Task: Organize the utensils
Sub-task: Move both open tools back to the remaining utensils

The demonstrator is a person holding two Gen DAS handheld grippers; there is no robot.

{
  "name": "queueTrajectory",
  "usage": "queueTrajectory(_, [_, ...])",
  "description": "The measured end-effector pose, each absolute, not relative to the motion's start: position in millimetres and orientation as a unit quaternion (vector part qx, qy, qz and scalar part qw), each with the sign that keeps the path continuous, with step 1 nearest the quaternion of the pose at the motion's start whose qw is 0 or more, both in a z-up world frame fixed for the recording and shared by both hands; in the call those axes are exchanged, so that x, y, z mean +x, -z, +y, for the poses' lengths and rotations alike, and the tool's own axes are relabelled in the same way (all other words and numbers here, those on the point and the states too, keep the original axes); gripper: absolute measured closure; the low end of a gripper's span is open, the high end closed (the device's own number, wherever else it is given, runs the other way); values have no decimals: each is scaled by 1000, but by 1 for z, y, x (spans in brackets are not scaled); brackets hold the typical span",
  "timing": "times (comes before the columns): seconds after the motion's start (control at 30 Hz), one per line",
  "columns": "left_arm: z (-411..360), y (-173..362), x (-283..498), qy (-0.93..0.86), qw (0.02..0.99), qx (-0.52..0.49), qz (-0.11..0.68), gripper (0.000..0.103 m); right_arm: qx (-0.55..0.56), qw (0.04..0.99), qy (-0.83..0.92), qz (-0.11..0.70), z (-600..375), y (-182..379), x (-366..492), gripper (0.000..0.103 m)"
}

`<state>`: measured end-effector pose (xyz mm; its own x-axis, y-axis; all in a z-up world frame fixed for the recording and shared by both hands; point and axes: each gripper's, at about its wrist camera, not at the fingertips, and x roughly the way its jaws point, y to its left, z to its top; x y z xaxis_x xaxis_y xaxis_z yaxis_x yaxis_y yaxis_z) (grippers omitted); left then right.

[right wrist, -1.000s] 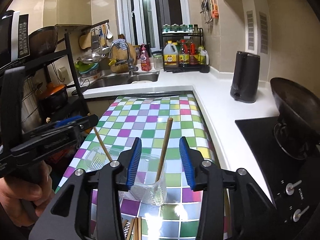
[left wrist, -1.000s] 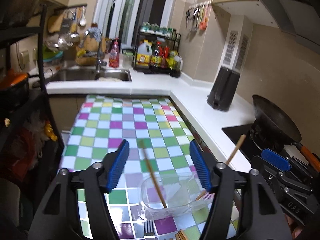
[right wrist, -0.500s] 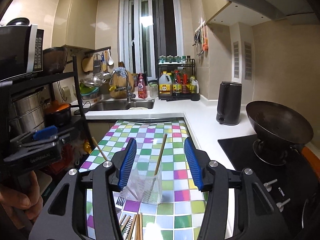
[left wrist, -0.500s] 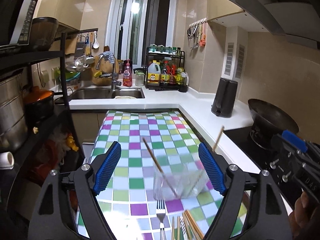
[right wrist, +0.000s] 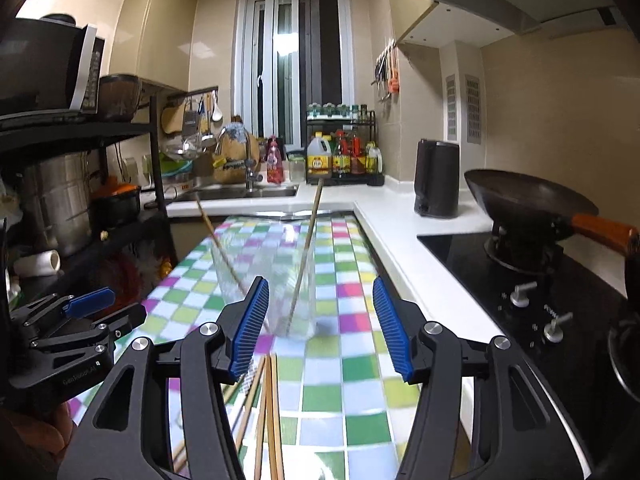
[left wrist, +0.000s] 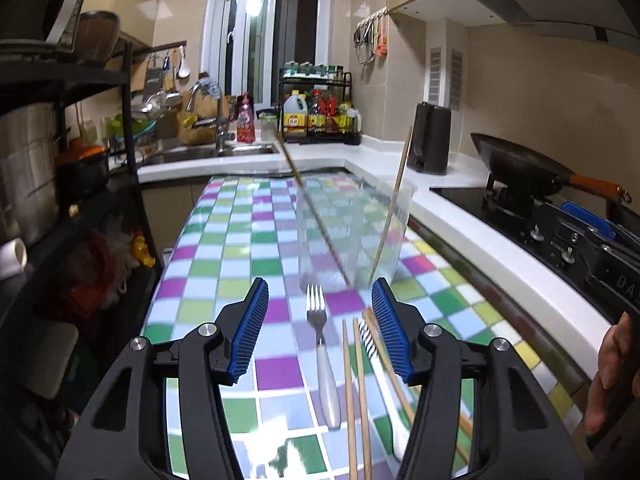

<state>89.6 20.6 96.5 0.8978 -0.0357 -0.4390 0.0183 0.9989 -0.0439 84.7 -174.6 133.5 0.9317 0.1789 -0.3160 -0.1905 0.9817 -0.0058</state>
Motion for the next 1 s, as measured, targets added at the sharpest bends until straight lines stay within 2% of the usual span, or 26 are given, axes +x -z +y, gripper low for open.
queueTrajectory(0.2, [25, -50, 71, 3, 968, -26, 249, 48, -28, 974, -101, 203, -173, -81, 72, 48])
queueTrajectory(0.47, [26, -21, 60, 2, 960, -22, 279, 49, -19, 962, -95, 257, -179, -24, 64, 48])
queueTrajectory(0.57, [28, -16, 61, 6, 957, -27, 289, 62, -24, 959, -95, 265, -183, -13, 62, 49])
queueTrajectory(0.6, [27, -13, 61, 6, 955, -25, 294, 66, -23, 958, -98, 268, -186, -9, 62, 54])
queueTrajectory(0.67, [24, -6, 63, 11, 952, -22, 305, 70, -20, 954, -107, 279, -189, -4, 64, 72])
queueTrajectory(0.73, [20, -1, 65, 20, 948, -24, 318, 73, -17, 951, -116, 286, -190, -1, 66, 79])
queueTrajectory(1.0, [9, 4, 67, 34, 941, -31, 336, 78, -20, 933, -165, 318, -179, 8, 67, 82])
